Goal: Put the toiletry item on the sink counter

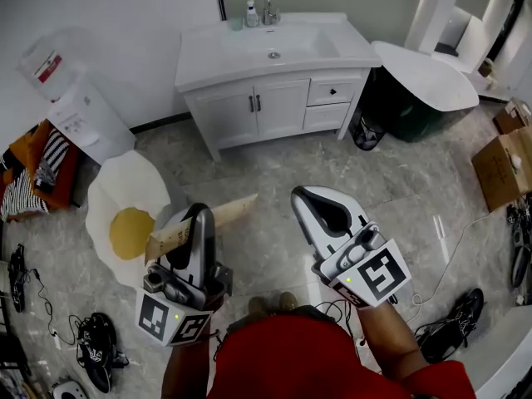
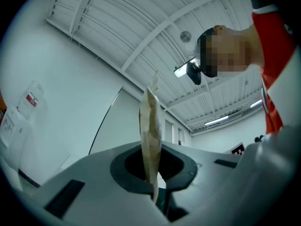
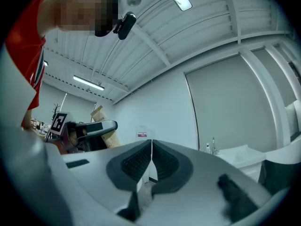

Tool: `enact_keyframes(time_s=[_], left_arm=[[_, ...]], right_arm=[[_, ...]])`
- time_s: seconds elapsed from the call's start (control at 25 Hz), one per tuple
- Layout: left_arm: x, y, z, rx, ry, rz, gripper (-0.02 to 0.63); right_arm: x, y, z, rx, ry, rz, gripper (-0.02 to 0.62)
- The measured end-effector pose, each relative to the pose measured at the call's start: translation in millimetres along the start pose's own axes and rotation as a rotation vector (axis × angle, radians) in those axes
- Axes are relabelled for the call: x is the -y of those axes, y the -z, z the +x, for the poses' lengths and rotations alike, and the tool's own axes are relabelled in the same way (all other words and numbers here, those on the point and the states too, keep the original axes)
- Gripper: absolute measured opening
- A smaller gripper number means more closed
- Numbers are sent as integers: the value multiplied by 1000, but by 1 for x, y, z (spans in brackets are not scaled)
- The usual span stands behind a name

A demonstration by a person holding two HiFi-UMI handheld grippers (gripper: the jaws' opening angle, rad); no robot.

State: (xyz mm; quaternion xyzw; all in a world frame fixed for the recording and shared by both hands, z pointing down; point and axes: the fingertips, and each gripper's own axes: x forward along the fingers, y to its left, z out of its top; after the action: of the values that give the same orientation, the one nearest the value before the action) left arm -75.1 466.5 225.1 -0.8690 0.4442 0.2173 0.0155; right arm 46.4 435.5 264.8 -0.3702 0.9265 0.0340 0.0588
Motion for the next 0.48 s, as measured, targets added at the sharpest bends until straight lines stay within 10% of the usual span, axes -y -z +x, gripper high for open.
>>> enact_keyframes(time_s=[0.48], left_arm=[[-13, 17, 44, 0, -39, 13, 21]], right_arm=[[53, -1, 8, 13, -40, 18, 29]])
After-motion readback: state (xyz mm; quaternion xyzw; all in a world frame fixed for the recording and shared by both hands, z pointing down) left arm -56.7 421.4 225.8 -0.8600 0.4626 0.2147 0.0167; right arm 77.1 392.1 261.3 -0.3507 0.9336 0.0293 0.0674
